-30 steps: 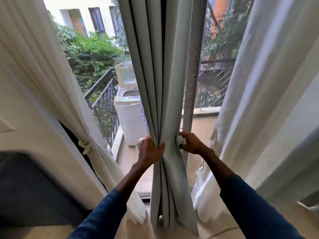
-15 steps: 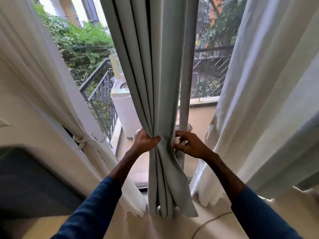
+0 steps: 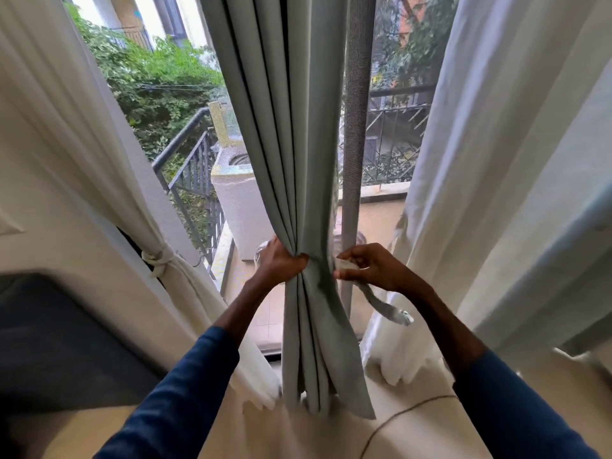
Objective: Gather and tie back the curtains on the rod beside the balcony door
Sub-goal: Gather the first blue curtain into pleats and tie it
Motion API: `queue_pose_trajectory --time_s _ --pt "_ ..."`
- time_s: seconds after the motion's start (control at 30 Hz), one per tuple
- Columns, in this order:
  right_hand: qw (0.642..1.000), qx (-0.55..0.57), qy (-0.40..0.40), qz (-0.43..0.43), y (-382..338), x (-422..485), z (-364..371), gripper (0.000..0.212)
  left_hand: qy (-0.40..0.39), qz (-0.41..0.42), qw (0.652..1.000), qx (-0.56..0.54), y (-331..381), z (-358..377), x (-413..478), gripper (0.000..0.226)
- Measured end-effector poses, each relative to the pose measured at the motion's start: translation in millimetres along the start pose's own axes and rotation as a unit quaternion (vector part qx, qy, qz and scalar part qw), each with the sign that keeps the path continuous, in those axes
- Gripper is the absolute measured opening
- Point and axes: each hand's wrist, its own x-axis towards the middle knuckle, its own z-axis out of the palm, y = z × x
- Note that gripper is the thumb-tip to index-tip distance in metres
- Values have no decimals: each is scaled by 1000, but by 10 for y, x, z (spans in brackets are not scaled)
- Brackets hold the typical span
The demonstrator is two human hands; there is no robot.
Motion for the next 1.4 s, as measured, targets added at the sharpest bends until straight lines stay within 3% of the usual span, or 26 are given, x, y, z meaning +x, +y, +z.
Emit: queue_pose_trajectory --time_s 0.07,0.27,0.43,0.53,0.63,0.7,0.8,1.03,1.2,1.27,1.33,1.4 --pt "999 38 -16 -10 -58 -63 -25 14 -4 2 1000 6 -23 3 -8 60" --pt "995 77 -23 54 -70 -216 -104 14 -9 2 1000 -13 -53 44 -48 66" --pt "994 92 23 46 -7 -322 -62 18 -4 17 1000 -22 -4 76 -112 41" --pt "996 79 27 40 -6 -364 -25 9 -18 35 999 -35 -16 52 -158 36" --pt "998 58 6 37 0 -377 -38 13 -36 50 997 -37 -36 -5 -191 47" --pt "998 40 -20 42 56 -362 -105 14 -50 68 996 -33 -75 -37 -201 56" --pt "996 -70 -31 37 191 -234 -256 7 -82 87 992 -29 -117 -83 -240 46" --pt "969 -231 83 5 222 502 -192 9 -143 103 983 -50 -182 -58 -201 42" --pt "985 -153 77 32 -90 835 210 38 -152 96 983 -47 -283 -129 -122 35" --pt "993 -93 50 56 -107 886 290 35 -153 83 984 -49 -339 -178 -85 33" --pt "992 70 17 99 -160 889 364 29 -164 77 982 -53 -395 -221 -47 35" --pt "963 226 14 143 -226 851 451 32 -180 69 980 -43 -421 -251 14 37"
